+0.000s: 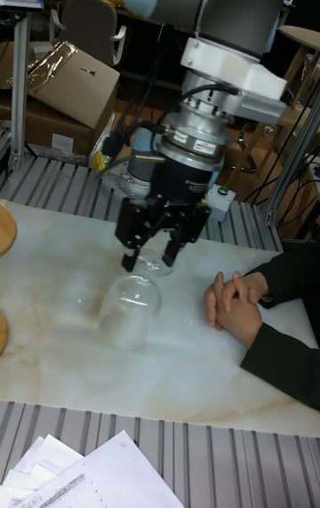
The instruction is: Put the glass cup onto the shelf
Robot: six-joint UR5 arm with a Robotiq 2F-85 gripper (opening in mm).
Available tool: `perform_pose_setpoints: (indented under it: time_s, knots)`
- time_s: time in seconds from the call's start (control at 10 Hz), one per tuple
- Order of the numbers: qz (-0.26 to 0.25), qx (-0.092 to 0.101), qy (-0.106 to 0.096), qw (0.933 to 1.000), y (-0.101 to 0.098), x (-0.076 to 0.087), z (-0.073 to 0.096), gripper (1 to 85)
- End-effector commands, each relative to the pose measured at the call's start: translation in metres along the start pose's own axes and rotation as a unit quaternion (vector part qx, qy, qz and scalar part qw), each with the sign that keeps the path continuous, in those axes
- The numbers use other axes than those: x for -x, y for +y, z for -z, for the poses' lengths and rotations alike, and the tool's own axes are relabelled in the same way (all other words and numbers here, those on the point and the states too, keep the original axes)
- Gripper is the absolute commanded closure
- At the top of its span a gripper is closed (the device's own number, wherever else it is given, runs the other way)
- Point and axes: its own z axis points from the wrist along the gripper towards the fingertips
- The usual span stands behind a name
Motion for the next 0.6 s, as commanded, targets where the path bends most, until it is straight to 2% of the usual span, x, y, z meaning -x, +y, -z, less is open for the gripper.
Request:
perform_pose_setpoints:
  time_s: [0.0, 0.2, 0.3, 0.4, 0.5]
  knots:
    - [0.1, -0.019, 0.012, 0.9947, -0.069, -0.019, 0.004, 84.7]
    - [0.141, -0.022, 0.011, 0.9897, -0.086, -0.03, -0.007, 84.7]
    - [0.206, -0.021, 0.002, 0.9784, -0.093, -0.029, -0.014, 84.7]
    - [0.248, -0.021, -0.01, 0.9686, -0.093, -0.023, -0.019, 84.7]
    - [0.271, -0.011, -0.005, 0.9626, -0.089, -0.027, -0.021, 84.7]
